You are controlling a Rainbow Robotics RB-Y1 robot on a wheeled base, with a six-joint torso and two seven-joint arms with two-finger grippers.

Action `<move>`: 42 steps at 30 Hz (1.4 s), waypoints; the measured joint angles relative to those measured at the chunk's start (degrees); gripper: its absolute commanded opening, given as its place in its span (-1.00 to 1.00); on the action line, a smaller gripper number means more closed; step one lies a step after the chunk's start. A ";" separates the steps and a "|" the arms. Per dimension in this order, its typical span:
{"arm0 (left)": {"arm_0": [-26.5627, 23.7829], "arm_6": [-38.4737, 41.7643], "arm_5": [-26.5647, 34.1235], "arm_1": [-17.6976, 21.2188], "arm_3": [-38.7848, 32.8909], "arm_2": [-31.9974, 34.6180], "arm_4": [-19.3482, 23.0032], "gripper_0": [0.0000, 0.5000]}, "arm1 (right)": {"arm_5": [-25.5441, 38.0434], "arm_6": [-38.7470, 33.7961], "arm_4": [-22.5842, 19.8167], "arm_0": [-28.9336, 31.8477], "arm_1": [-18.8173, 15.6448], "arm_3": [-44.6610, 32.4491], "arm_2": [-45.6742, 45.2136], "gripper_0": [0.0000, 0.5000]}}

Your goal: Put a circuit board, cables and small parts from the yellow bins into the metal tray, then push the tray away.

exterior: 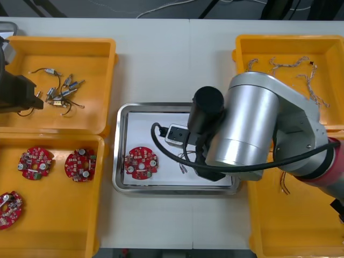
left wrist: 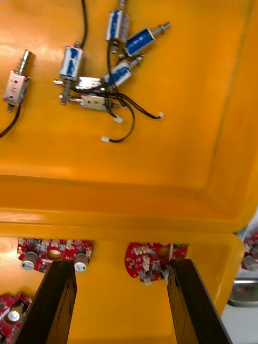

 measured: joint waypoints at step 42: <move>-2.38 -38.18 -25.47 0.15 26.74 -2.87 -4.34 1.00 | -9.39 0.07 5.80 -1.18 1.03 7.37 11.15 1.00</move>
